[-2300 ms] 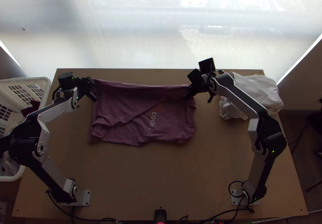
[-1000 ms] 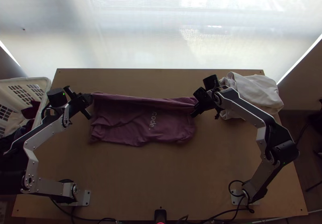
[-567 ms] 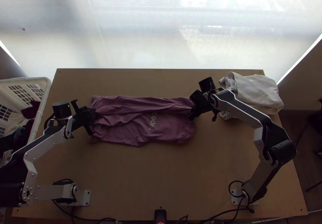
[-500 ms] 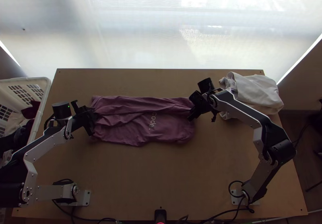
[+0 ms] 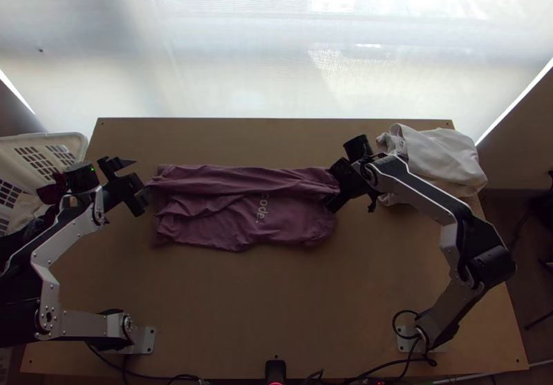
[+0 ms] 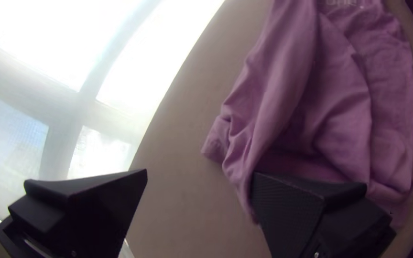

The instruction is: Fold the t-shirt

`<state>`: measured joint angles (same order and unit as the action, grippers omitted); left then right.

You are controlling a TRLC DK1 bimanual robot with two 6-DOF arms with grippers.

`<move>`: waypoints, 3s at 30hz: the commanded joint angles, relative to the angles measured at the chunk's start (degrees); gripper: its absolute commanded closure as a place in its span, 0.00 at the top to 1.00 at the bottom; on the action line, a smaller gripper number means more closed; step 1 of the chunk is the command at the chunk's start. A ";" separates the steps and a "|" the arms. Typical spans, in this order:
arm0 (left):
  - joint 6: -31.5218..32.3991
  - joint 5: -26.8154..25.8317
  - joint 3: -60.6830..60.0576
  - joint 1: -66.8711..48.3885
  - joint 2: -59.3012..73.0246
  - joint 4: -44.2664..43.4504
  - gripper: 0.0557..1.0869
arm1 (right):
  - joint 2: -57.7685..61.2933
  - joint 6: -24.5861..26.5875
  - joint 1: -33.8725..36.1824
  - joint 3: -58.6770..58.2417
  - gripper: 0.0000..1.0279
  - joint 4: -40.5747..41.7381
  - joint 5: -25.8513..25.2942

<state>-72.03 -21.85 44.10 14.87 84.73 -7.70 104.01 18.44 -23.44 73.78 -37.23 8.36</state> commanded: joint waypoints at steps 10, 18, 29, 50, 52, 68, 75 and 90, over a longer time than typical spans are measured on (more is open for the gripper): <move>-13.31 -12.08 -3.14 9.74 -20.04 25.90 0.95 | -18.58 -2.18 -9.43 -11.29 0.96 -5.39 -3.70; -13.75 -18.67 -11.93 4.11 -39.90 37.24 0.95 | -21.92 -1.30 -17.52 -18.23 0.95 -3.90 -11.26; -13.75 -18.14 -25.55 -7.67 -53.00 37.32 0.95 | -19.63 -0.51 -24.90 -22.27 0.95 5.68 -20.23; -24.47 -11.90 -25.55 -2.13 -21.27 5.16 0.93 | -17.52 0.11 -29.20 -24.74 0.95 13.50 -24.53; -24.47 -11.64 -24.67 -1.60 -20.13 5.24 0.93 | -17.17 0.20 -30.35 -24.74 0.95 13.68 -24.53; -25.35 -11.29 -24.58 -1.78 -18.99 4.10 0.93 | -14.09 0.64 -34.04 -25.26 0.94 17.72 -26.82; -25.35 -11.11 -24.58 -1.78 -18.63 3.75 0.93 | -11.63 1.16 -32.90 -25.17 0.92 20.97 -28.40; -23.33 -11.82 -24.23 -1.78 -20.39 4.45 0.04 | -11.63 3.62 -32.02 -25.79 0.02 23.26 -28.40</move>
<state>-97.06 -33.39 19.84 13.26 65.28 -3.97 92.64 21.52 -55.51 48.36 -14.66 -20.12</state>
